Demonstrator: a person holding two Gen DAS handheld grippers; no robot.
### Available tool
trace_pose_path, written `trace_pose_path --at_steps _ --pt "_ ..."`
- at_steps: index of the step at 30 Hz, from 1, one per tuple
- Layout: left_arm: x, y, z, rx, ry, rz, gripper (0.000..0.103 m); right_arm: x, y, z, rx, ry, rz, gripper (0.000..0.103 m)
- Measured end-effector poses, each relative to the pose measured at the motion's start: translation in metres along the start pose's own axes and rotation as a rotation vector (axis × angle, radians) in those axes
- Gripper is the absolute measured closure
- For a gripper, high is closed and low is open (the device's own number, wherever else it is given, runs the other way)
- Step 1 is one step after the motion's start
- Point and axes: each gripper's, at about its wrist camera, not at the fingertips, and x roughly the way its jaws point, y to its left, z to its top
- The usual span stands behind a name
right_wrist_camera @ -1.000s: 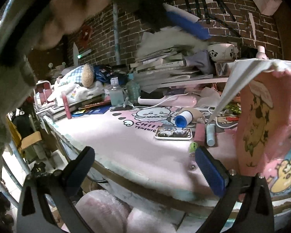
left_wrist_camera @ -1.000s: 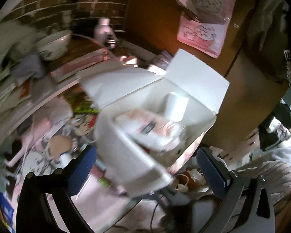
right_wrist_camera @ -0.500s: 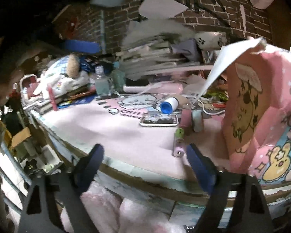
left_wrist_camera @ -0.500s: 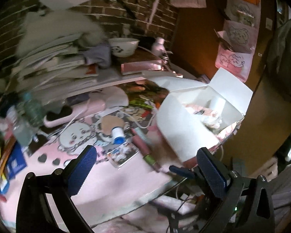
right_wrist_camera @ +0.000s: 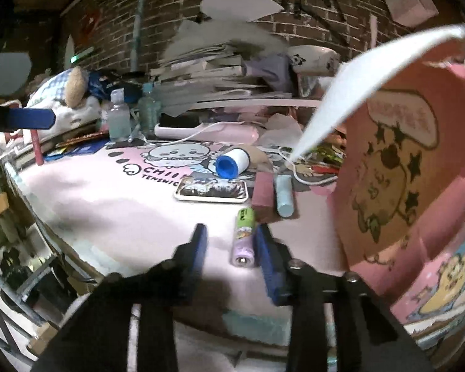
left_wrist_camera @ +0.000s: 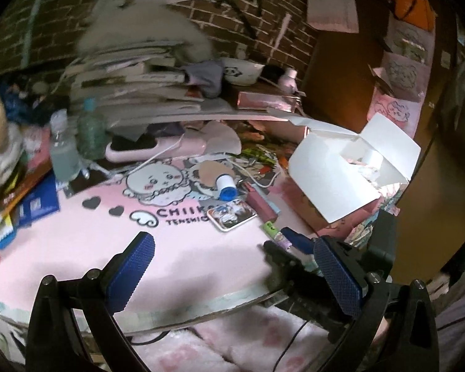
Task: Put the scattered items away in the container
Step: 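Grasp the green-capped tube on the desk with the right tool, then carry the green-capped tube into the white box and open the right tool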
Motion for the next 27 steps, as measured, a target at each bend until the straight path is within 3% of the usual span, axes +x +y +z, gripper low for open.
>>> trace_pose_path --at_steps 4,13,22,27 --pt "0.003 0.011 -0.006 -0.040 0.003 0.006 0.000 0.002 0.001 0.001 -0.007 0.004 0.038 0.092" --pt "0.005 0.021 -0.011 -0.067 0.012 0.016 0.000 -0.001 -0.001 0.006 0.025 0.027 0.144 0.092" --pt "0.002 0.022 -0.010 -0.072 0.009 0.022 0.000 -0.018 0.016 0.018 -0.017 -0.022 0.237 0.092" --pt "-0.004 0.025 -0.010 -0.076 -0.011 0.018 0.000 -0.051 0.021 0.040 -0.072 -0.110 0.311 0.092"
